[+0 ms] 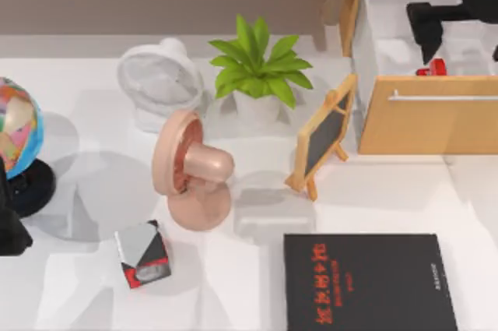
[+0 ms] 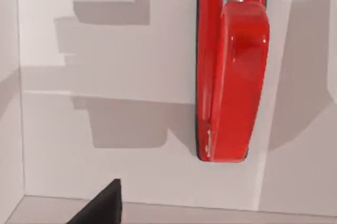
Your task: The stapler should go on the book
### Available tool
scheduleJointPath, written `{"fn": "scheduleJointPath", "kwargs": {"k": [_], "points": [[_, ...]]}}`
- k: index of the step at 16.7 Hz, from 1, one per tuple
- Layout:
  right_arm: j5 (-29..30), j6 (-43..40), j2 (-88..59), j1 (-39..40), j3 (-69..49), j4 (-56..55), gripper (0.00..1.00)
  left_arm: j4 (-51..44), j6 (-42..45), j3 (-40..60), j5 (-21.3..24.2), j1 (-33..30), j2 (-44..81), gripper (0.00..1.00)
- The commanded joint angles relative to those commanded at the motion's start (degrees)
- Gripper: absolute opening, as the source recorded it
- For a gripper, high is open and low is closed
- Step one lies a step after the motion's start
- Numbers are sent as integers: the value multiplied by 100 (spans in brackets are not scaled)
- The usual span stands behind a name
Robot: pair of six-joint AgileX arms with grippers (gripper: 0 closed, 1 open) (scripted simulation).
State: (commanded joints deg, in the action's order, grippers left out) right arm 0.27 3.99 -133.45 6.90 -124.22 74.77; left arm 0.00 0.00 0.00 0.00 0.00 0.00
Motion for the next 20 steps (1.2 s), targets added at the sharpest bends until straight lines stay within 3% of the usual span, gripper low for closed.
{"fn": "scheduleJointPath", "kwargs": {"k": [7, 13, 20], "points": [[27, 52, -703, 69, 343, -1006, 100, 0, 0, 0, 0, 0, 0, 100], [37, 66, -789, 61, 344, -1104, 100, 0, 0, 0, 0, 0, 0, 100], [37, 66, -789, 61, 344, -1104, 47, 0, 0, 0, 0, 0, 0, 100]]}}
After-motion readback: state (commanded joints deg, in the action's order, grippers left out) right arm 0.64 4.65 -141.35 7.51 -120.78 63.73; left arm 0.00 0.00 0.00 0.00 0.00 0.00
